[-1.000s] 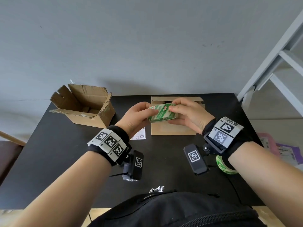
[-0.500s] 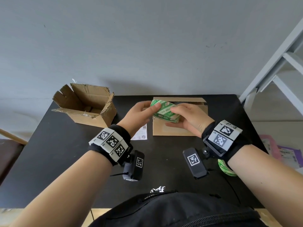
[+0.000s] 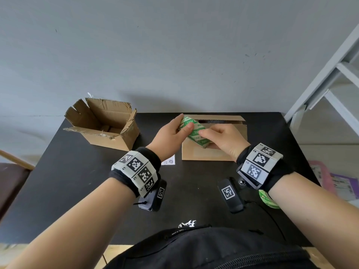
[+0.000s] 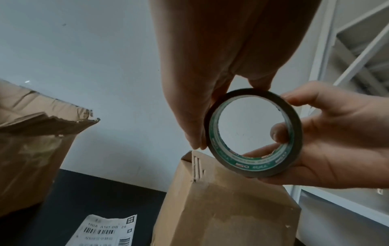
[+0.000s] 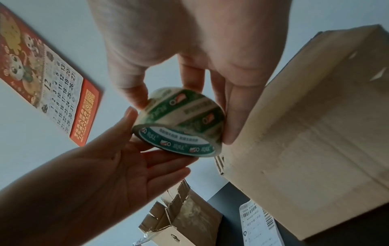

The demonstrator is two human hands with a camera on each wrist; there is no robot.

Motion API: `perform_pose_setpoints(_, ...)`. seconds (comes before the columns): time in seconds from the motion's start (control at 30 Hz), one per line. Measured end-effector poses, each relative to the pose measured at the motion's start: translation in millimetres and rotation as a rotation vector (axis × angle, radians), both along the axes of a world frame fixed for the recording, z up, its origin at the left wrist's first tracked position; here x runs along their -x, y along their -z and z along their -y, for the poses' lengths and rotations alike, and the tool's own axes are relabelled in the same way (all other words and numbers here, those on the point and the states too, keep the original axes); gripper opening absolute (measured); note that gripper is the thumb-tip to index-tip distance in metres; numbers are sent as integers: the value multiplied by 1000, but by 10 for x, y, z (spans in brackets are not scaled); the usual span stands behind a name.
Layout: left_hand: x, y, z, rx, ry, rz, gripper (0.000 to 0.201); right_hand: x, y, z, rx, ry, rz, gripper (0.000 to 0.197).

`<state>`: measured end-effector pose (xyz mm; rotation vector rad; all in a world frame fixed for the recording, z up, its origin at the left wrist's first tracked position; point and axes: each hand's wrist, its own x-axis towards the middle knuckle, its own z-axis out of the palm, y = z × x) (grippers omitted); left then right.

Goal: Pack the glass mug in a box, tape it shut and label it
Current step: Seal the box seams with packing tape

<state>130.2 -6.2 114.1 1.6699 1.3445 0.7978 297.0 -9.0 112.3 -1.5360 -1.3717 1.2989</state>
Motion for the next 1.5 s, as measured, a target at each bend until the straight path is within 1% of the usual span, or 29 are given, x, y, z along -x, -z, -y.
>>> perform_pose_setpoints(0.03, 12, 10, -14, 42, -27, 53, 48, -6, 5, 6, 10, 6, -20, 32)
perform_pose_setpoints(0.1, 41, 14, -28, 146, -76, 221, 40, -21, 9, 25, 29, -2, -82, 25)
perform_pose_setpoints(0.17, 56, 8, -15, 228, -92, 348, 35, -30, 7, 45, 38, -14, -125, 18)
perform_pose_setpoints(0.23, 51, 11, 8, 205, -96, 393, 36, -24, 5, 61, 34, -16, -133, 11)
perform_pose_setpoints(0.3, 38, 13, 17, 120, -111, 321, 39, -6, 8, 65, 19, -2, -138, 10)
perform_pose_setpoints(0.37, 31, 13, 29, 33, -111, 218, 41, 12, 11, 64, 5, 16, -124, 14)
perform_pose_setpoints(0.43, 15, 21, 49, -59, -95, 120, 44, 35, 12, 62, -25, 17, -54, 27)
perform_pose_setpoints(0.5, -3, 20, 65, -183, -54, -45, 46, 58, 17, 65, -56, 11, -4, 37)
perform_pose_setpoints(0.53, -9, 24, 64, -209, -45, -86, 47, 62, 19, 67, -64, 9, -6, 39)
perform_pose_setpoints(0.57, -10, 19, 61, -192, -55, -62, 47, 62, 20, 70, -64, 9, -22, 38)
perform_pose_setpoints(0.6, -4, 15, 51, -124, -85, 22, 47, 59, 18, 74, -64, 8, -38, 35)
perform_pose_setpoints(0.67, 9, 18, 30, 77, -161, 215, 47, 46, 18, 81, -73, -1, -47, 28)
perform_pose_setpoints(0.73, 22, 17, 11, 301, -216, 313, 43, 36, 30, 85, -96, -15, -32, 21)
perform_pose_setpoints(0.8, 41, 4, 10, 479, -227, 402, 32, 32, 54, 83, -116, -21, -29, 14)
perform_pose_setpoints(0.9, 56, -48, 26, 543, -203, 521, 17, 40, 106, 77, -153, -60, 13, 11)
perform_pose_setpoints(0.97, 55, -71, 30, 563, -169, 607, 13, 64, 119, 93, -170, -105, 39, 12)
perform_pose_setpoints(1.0, 58, -73, 27, 558, -149, 616, 12, 72, 129, 93, -173, -119, 51, 11)
perform_pose_setpoints(1.07, 60, -84, 29, 521, -105, 576, 11, 77, 136, 99, -176, -144, 85, 7)
perform_pose_setpoints(1.13, 68, -92, 35, 467, -67, 512, 11, 74, 139, 102, -182, -159, 118, 15)
perform_pose_setpoints(1.3, 75, -91, 32, 357, -27, 439, 14, 82, 142, 104, -207, -42, 97, 15)
perform_pose_setpoints(1.43, 81, -57, 32, 318, 24, 395, 19, 99, 138, 113, -194, -1, 72, 18)
perform_pose_setpoints(1.5, 78, -37, 45, 269, 67, 348, 23, 102, 156, 100, -170, 34, 63, 24)
